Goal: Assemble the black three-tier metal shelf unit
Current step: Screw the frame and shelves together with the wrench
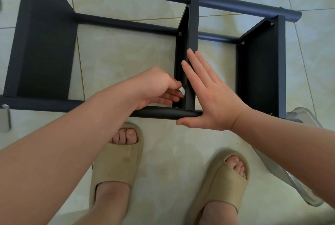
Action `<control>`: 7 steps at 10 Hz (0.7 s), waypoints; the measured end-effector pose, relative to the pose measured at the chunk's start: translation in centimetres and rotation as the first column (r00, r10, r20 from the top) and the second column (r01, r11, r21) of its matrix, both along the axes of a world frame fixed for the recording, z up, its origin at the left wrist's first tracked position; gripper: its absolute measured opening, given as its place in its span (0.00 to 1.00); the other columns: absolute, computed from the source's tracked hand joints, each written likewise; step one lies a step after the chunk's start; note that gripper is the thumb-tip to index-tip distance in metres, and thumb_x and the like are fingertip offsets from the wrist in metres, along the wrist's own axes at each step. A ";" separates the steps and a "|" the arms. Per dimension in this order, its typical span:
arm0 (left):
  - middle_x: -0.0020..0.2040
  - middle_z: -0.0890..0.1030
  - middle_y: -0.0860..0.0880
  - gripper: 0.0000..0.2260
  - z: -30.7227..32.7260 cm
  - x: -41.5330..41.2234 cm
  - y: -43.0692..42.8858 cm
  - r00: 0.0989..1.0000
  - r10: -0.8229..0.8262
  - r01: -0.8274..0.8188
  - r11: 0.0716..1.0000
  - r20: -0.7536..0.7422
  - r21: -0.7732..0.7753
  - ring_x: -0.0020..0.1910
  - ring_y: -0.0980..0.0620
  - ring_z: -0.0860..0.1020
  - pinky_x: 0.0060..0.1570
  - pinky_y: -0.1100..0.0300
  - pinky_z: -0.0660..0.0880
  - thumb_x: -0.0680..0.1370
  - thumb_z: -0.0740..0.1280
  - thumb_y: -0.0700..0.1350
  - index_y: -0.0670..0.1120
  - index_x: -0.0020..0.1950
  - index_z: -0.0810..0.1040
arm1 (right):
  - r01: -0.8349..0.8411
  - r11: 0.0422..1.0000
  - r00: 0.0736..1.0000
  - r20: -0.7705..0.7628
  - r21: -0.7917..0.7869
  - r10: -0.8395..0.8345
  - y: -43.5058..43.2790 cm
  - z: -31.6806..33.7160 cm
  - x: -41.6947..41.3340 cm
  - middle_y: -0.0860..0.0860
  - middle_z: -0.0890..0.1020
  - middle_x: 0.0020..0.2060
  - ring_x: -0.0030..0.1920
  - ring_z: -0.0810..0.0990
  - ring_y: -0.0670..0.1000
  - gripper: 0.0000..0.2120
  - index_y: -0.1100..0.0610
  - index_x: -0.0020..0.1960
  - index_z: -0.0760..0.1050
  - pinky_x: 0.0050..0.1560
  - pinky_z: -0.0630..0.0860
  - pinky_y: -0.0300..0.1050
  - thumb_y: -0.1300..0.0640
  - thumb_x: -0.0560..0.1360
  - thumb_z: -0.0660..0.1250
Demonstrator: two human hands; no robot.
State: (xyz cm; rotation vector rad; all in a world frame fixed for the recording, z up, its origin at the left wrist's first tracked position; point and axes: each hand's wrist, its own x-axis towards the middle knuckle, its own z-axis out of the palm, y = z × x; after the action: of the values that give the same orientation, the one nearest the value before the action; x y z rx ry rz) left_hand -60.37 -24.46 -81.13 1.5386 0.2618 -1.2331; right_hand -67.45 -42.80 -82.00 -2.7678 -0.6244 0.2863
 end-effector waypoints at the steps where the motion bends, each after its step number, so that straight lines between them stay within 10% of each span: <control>1: 0.35 0.85 0.50 0.05 -0.1 0.0 0.1 0.999 -0.031 0.031 1.000 0.014 0.002 0.38 0.53 0.83 0.43 0.60 0.80 0.82 0.65 0.42 0.43 0.49 0.78 | -0.001 1.000 1.000 0.005 0.002 0.001 0.0 0.0 0.0 0.62 0.47 0.81 0.81 0.43 0.61 0.58 0.66 0.81 0.49 0.79 0.53 0.64 0.24 0.70 0.63; 7: 0.40 0.86 0.50 0.07 0.1 0.5 1.6 0.963 -0.243 0.245 0.969 0.116 -0.005 0.41 0.56 0.83 0.49 0.60 0.79 0.83 0.63 0.40 0.44 0.46 0.78 | 0.003 1.000 1.000 -0.002 -0.002 -0.003 0.1 0.1 0.0 0.62 0.47 0.81 0.82 0.43 0.61 0.59 0.66 0.81 0.49 0.78 0.54 0.64 0.24 0.70 0.63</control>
State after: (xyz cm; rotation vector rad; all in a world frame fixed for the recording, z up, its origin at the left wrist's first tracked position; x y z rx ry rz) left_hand -59.87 -22.84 -81.03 1.6548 -0.0167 -1.3269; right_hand -67.47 -42.74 -81.86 -2.7694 -0.6204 0.2886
